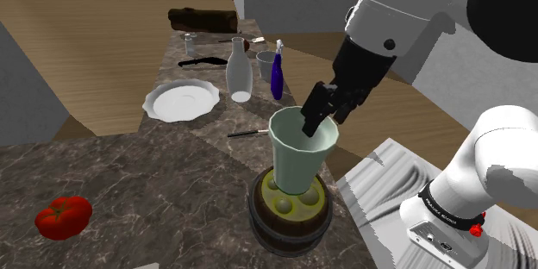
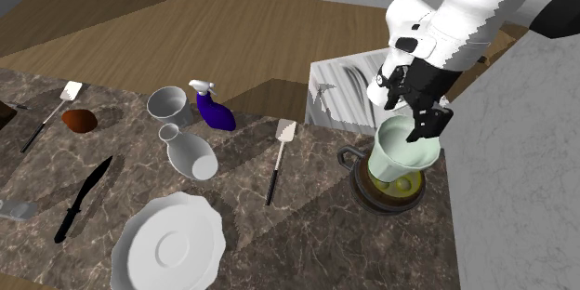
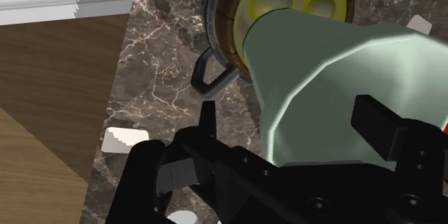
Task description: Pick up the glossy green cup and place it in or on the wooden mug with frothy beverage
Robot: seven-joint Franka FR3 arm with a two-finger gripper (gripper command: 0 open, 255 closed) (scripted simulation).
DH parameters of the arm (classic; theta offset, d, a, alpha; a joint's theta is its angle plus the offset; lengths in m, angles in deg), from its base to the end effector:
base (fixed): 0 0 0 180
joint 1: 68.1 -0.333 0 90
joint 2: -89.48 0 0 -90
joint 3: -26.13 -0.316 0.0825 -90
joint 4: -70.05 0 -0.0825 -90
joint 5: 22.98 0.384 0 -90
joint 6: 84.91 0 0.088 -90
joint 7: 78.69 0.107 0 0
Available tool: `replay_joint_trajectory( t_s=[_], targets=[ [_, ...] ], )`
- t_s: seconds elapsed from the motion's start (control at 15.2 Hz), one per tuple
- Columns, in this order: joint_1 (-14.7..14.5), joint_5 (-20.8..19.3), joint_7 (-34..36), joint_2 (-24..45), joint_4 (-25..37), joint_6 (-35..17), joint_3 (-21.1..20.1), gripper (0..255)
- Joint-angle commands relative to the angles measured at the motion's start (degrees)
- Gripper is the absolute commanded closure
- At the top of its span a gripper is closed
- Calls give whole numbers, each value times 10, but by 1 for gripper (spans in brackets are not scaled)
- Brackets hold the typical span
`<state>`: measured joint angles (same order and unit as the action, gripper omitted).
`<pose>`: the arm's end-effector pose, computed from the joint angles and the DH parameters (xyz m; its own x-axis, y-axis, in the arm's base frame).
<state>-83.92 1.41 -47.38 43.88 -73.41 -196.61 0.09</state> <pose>0.2325 0.2745 0.5276 0.9926 -0.0401 0.1147 -0.0182 -0.9824 -0.1860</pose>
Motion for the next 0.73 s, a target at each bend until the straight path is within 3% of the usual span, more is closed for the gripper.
replay_joint_trajectory(
  t_s=[0.0, 0.13, 0.66],
  targets=[
    [1, -7, 2, -8, 21, 30, 10, 0],
    [3, -16, 5, -13, 49, 65, 23, 0],
    [3, -16, 5, -13, 49, 64, 23, 0]
  ],
)
